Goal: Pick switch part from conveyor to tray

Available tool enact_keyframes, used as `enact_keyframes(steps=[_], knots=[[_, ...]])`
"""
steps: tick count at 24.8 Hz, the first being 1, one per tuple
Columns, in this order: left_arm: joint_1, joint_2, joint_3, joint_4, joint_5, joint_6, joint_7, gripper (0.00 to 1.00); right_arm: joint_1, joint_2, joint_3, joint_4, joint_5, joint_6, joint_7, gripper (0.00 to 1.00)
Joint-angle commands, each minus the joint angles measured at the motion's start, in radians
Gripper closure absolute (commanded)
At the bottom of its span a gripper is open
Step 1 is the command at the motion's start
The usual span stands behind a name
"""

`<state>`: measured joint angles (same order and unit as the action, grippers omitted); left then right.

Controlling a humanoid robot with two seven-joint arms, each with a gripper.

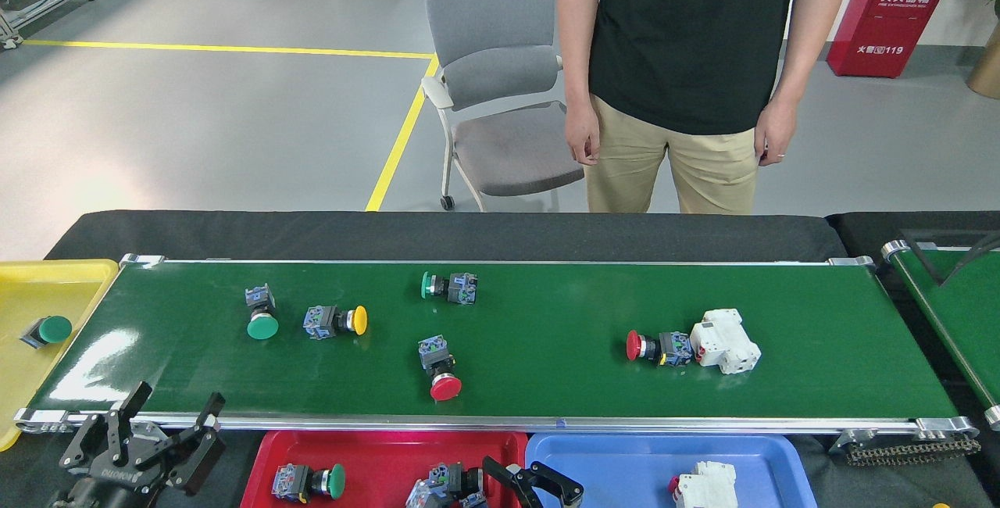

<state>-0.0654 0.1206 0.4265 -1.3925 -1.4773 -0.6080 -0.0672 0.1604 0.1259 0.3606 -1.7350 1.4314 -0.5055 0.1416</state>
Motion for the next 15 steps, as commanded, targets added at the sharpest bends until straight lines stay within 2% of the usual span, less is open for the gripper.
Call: enact_keyframes(steps=[1,5,7,9,15], knots=[[-0.042,0.016,-0.041,0.035,-0.017,0.092,-0.023,0.00,-0.044,0.027,-0.058,-0.017,-0.005,0.096,-0.004,0.00],[-0.120,0.040,-0.104,0.128,-0.038,0.169,-0.023,0.00,-0.122,0.023,-0.130,-0.015,-0.003,0.396,-0.011,0.00],[-0.154,0.050,-0.109,0.170,-0.038,0.175,-0.023,0.00,-0.133,0.017,-0.157,-0.012,-0.003,0.535,-0.033,0.00],[-0.182,0.060,-0.109,0.219,-0.040,0.197,-0.022,0.00,-0.122,-0.015,-0.180,-0.014,-0.003,0.633,-0.092,0.00],[-0.275,0.103,-0.184,0.386,-0.040,0.333,-0.014,0.00,0.037,-0.091,-0.218,-0.017,-0.005,0.660,-0.158,0.00]])
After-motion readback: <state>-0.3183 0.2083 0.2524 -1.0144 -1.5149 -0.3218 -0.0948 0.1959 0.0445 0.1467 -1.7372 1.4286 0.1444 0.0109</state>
